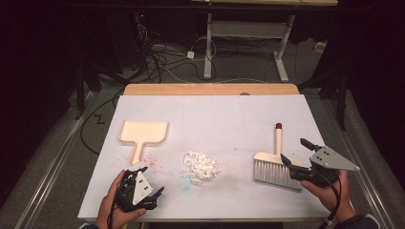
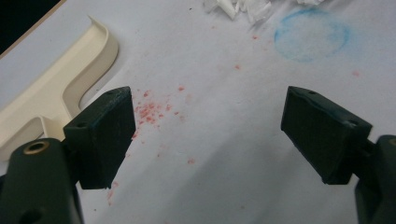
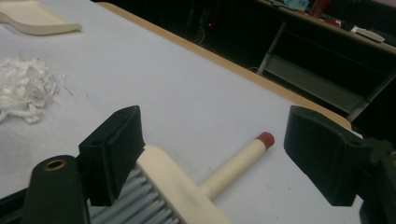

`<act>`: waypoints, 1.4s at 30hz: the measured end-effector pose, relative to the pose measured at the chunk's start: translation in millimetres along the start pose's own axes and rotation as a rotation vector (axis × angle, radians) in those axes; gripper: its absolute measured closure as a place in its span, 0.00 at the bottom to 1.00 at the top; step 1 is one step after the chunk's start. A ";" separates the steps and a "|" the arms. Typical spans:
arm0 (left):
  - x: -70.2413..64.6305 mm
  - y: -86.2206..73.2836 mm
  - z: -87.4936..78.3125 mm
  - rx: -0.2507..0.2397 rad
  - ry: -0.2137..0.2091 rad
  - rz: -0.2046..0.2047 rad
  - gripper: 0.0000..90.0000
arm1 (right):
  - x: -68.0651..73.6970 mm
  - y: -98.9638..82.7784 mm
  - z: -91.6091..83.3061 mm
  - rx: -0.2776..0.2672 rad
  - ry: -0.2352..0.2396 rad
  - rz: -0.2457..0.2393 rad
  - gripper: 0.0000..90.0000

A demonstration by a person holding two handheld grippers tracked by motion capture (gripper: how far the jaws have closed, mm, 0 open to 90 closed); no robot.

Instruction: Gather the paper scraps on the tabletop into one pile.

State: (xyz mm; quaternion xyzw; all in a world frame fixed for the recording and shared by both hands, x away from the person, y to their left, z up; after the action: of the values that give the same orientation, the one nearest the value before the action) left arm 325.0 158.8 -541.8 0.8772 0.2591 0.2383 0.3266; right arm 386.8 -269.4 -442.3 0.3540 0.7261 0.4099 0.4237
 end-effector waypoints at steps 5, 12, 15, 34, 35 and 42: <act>0.5 0.5 -1.1 -0.007 0.005 -0.005 0.19 | 3.4 -21.7 -5.1 0.026 -0.016 -0.019 0.22; 1.1 2.9 -1.6 -0.014 0.012 -0.012 0.18 | 15.6 -43.0 -8.3 0.044 0.023 -0.035 0.20; 1.0 5.8 -1.0 -0.022 0.013 -0.010 0.18 | 21.1 -43.9 -9.8 0.040 0.030 -0.039 0.20; -0.3 8.9 -0.2 -0.035 0.002 0.002 0.18 | 29.6 -38.5 -19.2 0.024 0.016 -0.061 0.20; -0.4 9.0 -0.1 -0.036 0.001 0.002 0.18 | 29.7 -38.2 -19.3 0.024 0.017 -0.061 0.20; -1.2 8.7 0.1 -0.033 0.001 0.003 0.18 | 30.1 -36.7 -20.3 0.016 0.013 -0.068 0.20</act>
State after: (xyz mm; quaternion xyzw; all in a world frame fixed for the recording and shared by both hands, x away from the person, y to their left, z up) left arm 326.7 152.3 -536.0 0.8719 0.2538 0.2436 0.3405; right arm 350.6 -264.7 -478.8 0.3300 0.7436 0.3917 0.4298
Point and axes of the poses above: each handheld gripper's, and its own axes: z roughly forward along the jaws, y roughly out of its top, x roughly to its left, the point moved 10 cm from there along z, roughly forward along the jaws, and after that the axes turned 8 degrees about -y, right-handed, at the moved point
